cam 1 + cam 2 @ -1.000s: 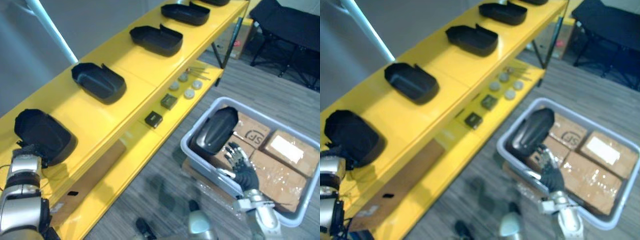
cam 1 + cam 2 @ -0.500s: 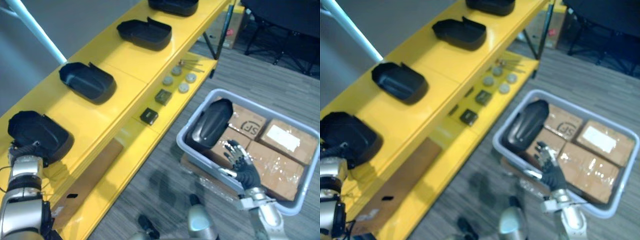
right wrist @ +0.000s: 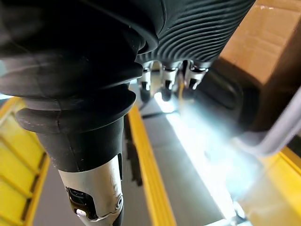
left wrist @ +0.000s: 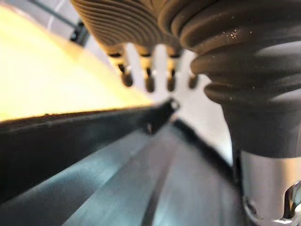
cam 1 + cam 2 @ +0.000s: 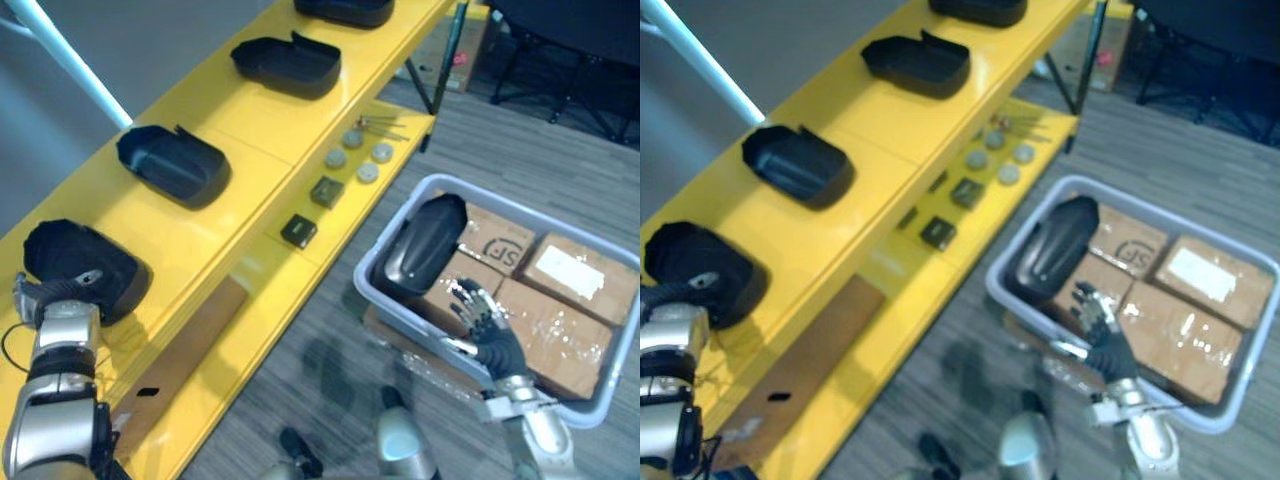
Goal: Walk over and take plastic housings, then place them on the shelf
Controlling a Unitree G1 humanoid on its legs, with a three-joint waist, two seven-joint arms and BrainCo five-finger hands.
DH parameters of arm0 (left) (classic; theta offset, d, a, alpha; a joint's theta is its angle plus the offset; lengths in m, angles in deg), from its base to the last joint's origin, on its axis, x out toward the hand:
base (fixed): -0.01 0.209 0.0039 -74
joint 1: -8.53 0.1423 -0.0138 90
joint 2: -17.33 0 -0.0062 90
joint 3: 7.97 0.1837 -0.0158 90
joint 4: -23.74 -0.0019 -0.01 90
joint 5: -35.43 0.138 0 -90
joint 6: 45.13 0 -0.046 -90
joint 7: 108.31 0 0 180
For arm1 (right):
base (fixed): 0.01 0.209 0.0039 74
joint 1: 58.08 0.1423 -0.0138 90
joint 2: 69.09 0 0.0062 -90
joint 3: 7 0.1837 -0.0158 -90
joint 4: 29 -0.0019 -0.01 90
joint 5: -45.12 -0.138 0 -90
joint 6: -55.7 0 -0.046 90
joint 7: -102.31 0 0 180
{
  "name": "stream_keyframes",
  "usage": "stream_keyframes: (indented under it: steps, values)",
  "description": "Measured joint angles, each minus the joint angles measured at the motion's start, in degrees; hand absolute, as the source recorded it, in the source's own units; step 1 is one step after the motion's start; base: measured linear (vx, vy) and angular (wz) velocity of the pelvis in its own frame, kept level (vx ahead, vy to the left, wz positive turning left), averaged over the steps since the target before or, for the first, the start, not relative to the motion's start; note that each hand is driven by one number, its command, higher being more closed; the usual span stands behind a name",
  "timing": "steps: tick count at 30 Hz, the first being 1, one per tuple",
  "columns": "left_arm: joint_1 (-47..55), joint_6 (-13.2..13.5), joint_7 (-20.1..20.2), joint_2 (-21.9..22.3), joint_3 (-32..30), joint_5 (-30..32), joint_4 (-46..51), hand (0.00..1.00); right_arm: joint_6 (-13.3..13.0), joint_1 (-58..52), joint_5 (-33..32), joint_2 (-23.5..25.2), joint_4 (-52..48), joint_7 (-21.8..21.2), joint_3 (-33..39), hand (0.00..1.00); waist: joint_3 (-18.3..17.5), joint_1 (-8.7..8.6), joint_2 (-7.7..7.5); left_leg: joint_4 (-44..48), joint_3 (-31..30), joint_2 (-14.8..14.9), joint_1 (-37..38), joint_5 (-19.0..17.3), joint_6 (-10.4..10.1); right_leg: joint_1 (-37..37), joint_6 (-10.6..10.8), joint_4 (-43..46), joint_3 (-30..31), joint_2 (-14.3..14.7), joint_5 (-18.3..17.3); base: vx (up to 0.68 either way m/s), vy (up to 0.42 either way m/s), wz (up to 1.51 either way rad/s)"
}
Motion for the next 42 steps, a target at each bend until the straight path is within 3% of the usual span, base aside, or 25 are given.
stream_keyframes:
  steps: [5, 9, 13, 18, 20, 22, 24, 26, 29, 31, 34, 37, 40, 42]
  values:
    - [0.1, 9.3, -7.2, 0.1, -5.3, -0.5, 3.4, 0.00, -10.5, 5.5, 3.6, -1.5, -8.2, 4.5, 3.2, 0.00, -0.3, 1.16, -0.10, -0.3, -2.0, -0.3, 0.7, 0.0, 0.0, 2.7, 0.2, -1.5, -2.1, -0.5, 0.1, 0.01, -0.001, 0.16]
    - [4.4, 13.9, -11.8, 2.0, -6.7, 1.3, 9.7, 0.00, -13.6, 13.6, 3.7, -5.9, -9.2, 7.4, 4.1, 0.00, -3.2, 3.95, -0.07, -0.4, -3.9, -0.3, 0.8, 0.0, 0.0, 4.7, 0.4, -3.4, -4.3, -0.7, 0.2, 0.03, -0.004, 0.28]
    - [11.1, 16.6, -15.6, 6.0, -11.5, 4.5, 22.5, 0.00, -13.2, 22.1, 3.6, -7.7, -9.4, 7.7, -0.3, 0.00, -6.6, 7.49, -0.62, -0.4, -7.5, -0.3, 0.7, 0.0, 0.0, 7.7, 0.5, -4.8, -8.0, -0.8, 0.3, 0.06, -0.014, 0.46]
    - [23.9, 20.1, -16.0, 13.7, -18.3, 8.1, 39.7, 0.00, -7.8, 27.1, 2.4, -7.0, -9.4, 6.8, -8.6, 0.00, -10.4, 12.21, -1.18, -0.4, -12.5, -0.7, 0.8, 0.1, 0.0, 11.8, 0.5, -6.8, -13.2, -1.0, 0.3, 0.03, -0.007, 0.50]
    - [31.5, 23.4, -16.3, 19.8, -19.8, 9.4, 45.2, 0.00, -4.5, 27.5, 2.6, -6.1, -9.0, 4.9, -11.8, 0.00, -11.2, 15.15, -1.84, -0.5, -14.7, -1.0, 0.5, 0.4, -0.2, 13.5, 0.2, -7.8, -15.7, -1.0, 0.0, -0.01, -0.019, 0.45]
    - [37.2, 27.7, -17.4, 24.9, -19.9, 11.4, 46.9, 0.00, -1.9, 27.4, 2.2, -5.3, -8.4, 1.9, -13.2, 0.00, -11.5, 16.72, -2.57, -0.8, -16.6, -1.3, 0.1, 0.8, -0.2, 14.4, 0.0, -8.1, -17.8, -1.0, -0.4, -0.05, -0.033, 0.58]
    - [42.1, 31.2, -20.3, 29.6, -20.1, 12.5, 46.5, 0.00, 0.8, 27.8, -0.7, -4.9, -7.4, -2.1, -14.1, 0.00, -12.1, 17.95, -3.45, -0.9, -18.8, -1.4, -1.0, 1.5, -0.2, 14.6, -0.2, -8.0, -20.0, -1.0, -0.8, -0.06, -0.037, 0.58]
    - [45.4, 34.0, -23.0, 34.0, -21.7, 12.3, 39.7, 0.00, 3.2, 30.2, -1.4, -4.8, -3.0, -4.6, -14.9, 0.00, -12.8, 19.54, -4.77, -0.9, -20.6, -1.4, -2.0, 2.1, -0.4, 14.6, -0.5, -8.2, -21.8, -0.7, -1.0, -0.06, -0.027, 0.39]
    - [49.1, 36.7, -22.4, 37.6, -22.6, 11.8, 30.2, 0.00, 5.6, 33.6, -1.9, -4.7, 1.8, -6.2, -16.6, 0.00, -14.1, 20.72, -7.08, -0.9, -22.6, -1.5, -3.7, 3.0, -0.3, 14.5, -0.6, -8.3, -23.8, -0.6, -1.2, -0.03, -0.019, 0.37]
    - [51.1, 37.2, -19.1, 39.1, -22.7, 11.7, 25.9, 0.00, 7.0, 34.9, -3.1, -4.6, 3.5, -7.4, -17.1, 0.00, -14.4, 21.84, -7.95, -0.9, -23.4, -1.5, -4.4, 3.2, -0.4, 14.3, -0.7, -8.4, -24.7, -0.6, -1.3, -0.02, -0.010, 0.28]
    - [53.1, 35.9, -9.3, 39.8, -19.8, 9.6, 19.6, 0.00, 8.9, 37.7, -2.9, -4.6, 6.2, -9.0, -19.5, 0.00, -14.2, 23.26, -8.83, -0.9, -24.1, -1.5, -4.6, 3.4, -0.4, 14.4, -0.9, -8.4, -25.0, -0.4, -1.4, -0.03, -0.015, 0.13]
    - [54.6, 32.9, 7.4, 39.5, -13.4, 9.6, 10.2, 0.00, 10.0, 39.9, -2.8, -4.4, 9.9, -11.6, -22.4, 0.00, -14.1, 23.69, -8.84, -0.9, -24.4, -1.3, -5.0, 3.4, -0.4, 14.3, -0.9, -8.4, -25.2, -0.2, -1.4, -0.03, -0.009, 0.04]
    - [54.7, 29.2, 19.6, 39.3, -9.7, 4.9, 4.5, 0.00, 10.3, 40.5, -2.3, -3.2, 15.1, -14.3, -23.0, 0.00, -13.6, 23.70, -8.70, -0.9, -24.2, -1.2, -4.4, 3.4, -0.4, 14.8, -0.7, -8.5, -25.1, -0.1, -1.6, -0.01, -0.013, -0.04]
    - [54.5, 27.7, 24.1, 39.1, -9.3, 2.3, 3.1, 0.00, 10.4, 40.5, -1.5, -2.2, 17.7, -15.0, -23.1, 0.00, -13.2, 23.61, -8.44, -0.9, -24.1, -1.2, -4.4, 3.3, -0.4, 14.8, -0.6, -8.5, -25.0, -0.1, -1.7, 0.00, 0.000, 0.00]
